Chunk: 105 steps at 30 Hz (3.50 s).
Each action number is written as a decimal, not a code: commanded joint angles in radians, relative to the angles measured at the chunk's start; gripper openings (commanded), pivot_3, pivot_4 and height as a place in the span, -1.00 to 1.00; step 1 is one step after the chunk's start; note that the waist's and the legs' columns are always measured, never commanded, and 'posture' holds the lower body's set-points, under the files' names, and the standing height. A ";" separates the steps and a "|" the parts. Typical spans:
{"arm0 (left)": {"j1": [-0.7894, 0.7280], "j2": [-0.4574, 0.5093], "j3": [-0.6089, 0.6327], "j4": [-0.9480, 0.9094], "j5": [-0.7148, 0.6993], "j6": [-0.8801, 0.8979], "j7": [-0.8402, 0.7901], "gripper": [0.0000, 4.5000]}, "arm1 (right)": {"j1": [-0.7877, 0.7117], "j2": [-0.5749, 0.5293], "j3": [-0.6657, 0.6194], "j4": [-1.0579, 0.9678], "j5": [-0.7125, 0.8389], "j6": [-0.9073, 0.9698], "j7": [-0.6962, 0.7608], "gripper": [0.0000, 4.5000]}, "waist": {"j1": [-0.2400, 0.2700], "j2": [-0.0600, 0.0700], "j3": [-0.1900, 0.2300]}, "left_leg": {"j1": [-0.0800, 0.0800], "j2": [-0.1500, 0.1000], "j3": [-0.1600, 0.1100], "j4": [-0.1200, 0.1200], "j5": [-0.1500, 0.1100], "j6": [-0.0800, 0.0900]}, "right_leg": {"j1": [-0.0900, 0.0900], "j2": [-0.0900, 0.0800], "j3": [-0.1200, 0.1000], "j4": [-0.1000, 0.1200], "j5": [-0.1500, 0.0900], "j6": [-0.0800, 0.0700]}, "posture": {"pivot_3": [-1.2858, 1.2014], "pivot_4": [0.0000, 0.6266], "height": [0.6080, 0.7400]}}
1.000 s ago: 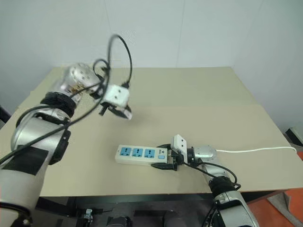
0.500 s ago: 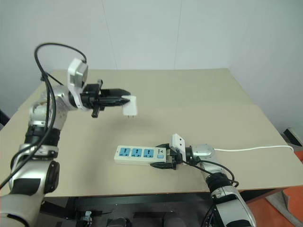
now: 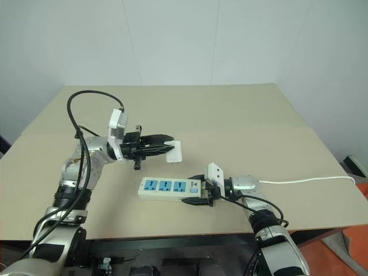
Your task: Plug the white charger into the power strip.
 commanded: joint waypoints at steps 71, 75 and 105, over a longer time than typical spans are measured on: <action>0.104 -0.104 -0.112 0.231 0.139 -0.383 -0.140 -0.58 | 0.051 0.004 0.003 -0.073 -0.003 0.045 -0.029 0.52 | 0.000 0.000 0.000 | -0.001 0.000 0.000 -0.003 0.000 0.000 | -0.001 0.000 0.000 -0.006 0.000 0.000 | 0.03 -0.52 1.00; 0.113 -0.095 -0.118 0.222 0.139 -0.371 -0.146 -0.58 | 0.054 0.003 0.003 -0.078 -0.003 0.047 -0.030 0.52 | 0.001 0.000 0.000 | -0.001 0.000 0.000 -0.003 0.000 0.000 | -0.001 0.000 0.000 -0.006 0.000 0.000 | 0.03 -0.52 1.00; 0.095 -0.054 -0.125 0.325 0.177 -0.444 -0.169 -0.58 | 0.057 -0.001 0.005 -0.085 -0.003 0.051 -0.027 0.52 | 0.000 0.000 0.000 | -0.001 0.000 0.000 -0.004 0.000 0.000 | -0.001 0.000 0.000 -0.007 0.000 0.000 | 0.03 -0.52 1.00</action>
